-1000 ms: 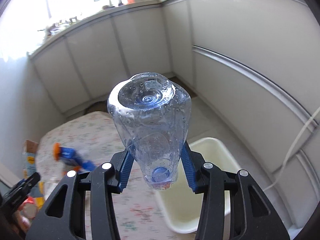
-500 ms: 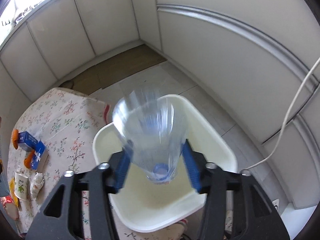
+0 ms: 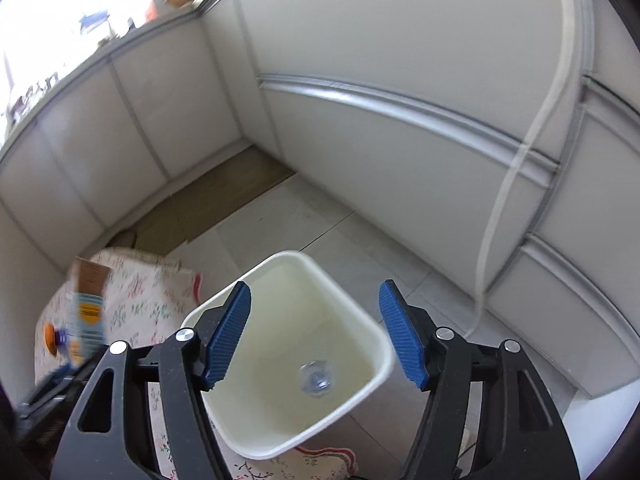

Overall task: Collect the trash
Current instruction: 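Move the milk carton over the white bin and open the left gripper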

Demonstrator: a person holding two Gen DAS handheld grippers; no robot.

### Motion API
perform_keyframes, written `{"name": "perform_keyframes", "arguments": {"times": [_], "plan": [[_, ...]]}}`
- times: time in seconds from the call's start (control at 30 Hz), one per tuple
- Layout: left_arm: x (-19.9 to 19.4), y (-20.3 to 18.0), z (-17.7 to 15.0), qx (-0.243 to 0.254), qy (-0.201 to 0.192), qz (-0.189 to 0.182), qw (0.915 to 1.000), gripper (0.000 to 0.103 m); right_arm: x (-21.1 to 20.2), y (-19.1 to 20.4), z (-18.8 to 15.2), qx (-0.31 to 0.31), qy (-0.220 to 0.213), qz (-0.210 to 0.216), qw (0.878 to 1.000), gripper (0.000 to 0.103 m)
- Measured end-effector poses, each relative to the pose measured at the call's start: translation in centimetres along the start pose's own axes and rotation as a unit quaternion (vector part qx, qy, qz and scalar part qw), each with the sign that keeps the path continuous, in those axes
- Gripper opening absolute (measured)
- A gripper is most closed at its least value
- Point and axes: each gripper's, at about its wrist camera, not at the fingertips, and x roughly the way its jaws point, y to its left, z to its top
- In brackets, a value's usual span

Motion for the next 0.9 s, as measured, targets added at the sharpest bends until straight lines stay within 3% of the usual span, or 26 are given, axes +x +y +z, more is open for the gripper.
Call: {"name": "perform_keyframes", "arguments": {"times": [0.17,0.23,0.4,0.63,0.77,0.9], "plan": [[3.8,-2.4,0.8,0.004,0.043,-0.033,0.9985,0.056,-1.1,-3.0,1.2,0.032,-0.011,-0.018,0.999,0.071],[4.6,-2.7,0.9,-0.004,0.054,-0.038,0.9978,0.068,-1.1,-3.5,1.4,0.039,-0.011,-0.019,0.999,0.071],[3.7,-3.1,0.8,0.001,0.046,-0.028,0.9986,0.072,-1.2,-2.8,1.2,0.026,-0.015,-0.019,0.999,0.072],[-0.2,-2.3,0.9,0.031,-0.011,0.054,0.998,0.087,-2.4,0.0,0.4,0.0,-0.043,-0.021,0.999,0.088],[-3.1,-1.0,0.9,0.046,-0.054,0.115,0.9908,0.093,-3.0,2.6,-0.4,-0.022,-0.064,-0.031,0.997,0.096],[-5.8,1.3,0.7,0.046,-0.078,0.166,0.982,0.095,-3.5,6.2,-1.6,-0.057,-0.075,-0.026,0.995,0.096]]}}
